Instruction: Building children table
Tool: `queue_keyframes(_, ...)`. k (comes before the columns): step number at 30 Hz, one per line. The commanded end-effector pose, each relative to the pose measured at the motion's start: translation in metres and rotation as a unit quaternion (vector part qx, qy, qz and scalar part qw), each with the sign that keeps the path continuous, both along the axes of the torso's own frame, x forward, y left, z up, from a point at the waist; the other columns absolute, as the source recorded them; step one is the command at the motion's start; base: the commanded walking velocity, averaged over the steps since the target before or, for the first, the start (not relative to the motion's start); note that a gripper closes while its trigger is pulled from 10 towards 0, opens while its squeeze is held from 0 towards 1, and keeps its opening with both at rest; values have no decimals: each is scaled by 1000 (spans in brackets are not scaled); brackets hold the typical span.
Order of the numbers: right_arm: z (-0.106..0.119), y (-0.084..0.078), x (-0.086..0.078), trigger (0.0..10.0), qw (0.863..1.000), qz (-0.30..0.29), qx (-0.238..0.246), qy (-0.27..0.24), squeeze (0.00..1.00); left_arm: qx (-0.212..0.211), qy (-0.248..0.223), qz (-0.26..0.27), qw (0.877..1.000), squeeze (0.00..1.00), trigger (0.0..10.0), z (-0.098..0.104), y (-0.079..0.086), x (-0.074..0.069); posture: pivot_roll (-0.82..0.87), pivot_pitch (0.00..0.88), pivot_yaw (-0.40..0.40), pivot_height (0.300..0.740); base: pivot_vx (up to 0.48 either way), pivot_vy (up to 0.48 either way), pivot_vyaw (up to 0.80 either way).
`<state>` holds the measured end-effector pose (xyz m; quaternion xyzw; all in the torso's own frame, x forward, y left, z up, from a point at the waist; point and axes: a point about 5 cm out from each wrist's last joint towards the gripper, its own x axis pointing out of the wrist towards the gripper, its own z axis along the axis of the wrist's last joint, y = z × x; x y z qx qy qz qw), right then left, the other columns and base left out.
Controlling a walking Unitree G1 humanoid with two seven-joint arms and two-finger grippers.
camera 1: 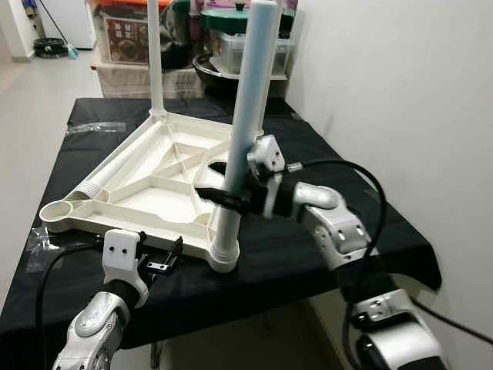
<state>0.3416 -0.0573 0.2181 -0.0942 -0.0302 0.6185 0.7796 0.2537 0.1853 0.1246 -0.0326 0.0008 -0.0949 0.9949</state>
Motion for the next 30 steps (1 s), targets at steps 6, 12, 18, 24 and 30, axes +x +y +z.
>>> queue_keyframes(6,-38,8,21,0,984,-157,-46,75,0,4,-3,-8,1000,0,10000,1,-4,2,94,0,-138,740,0,0,0)
queue_keyframes(12,-52,-24,38,0,905,-410,8,113,0,3,0,-10,1000,0,10000,-1,-5,2,82,0,-134,740,0,0,0)
queue_keyframes(18,-64,-62,34,0,805,-578,44,129,0,2,1,-12,1000,0,10000,-1,-6,2,79,0,-133,740,0,0,0)
queue_keyframes(24,-43,-54,4,10000,850,-500,126,108,769,2,4,-15,1000,0,10000,-3,-6,2,40,0,-108,740,0,0,0)
queue_keyframes(30,5,-27,-35,10000,955,-233,180,27,1000,3,5,-20,1000,0,10000,-3,-6,4,46,0,-116,740,0,0,0)
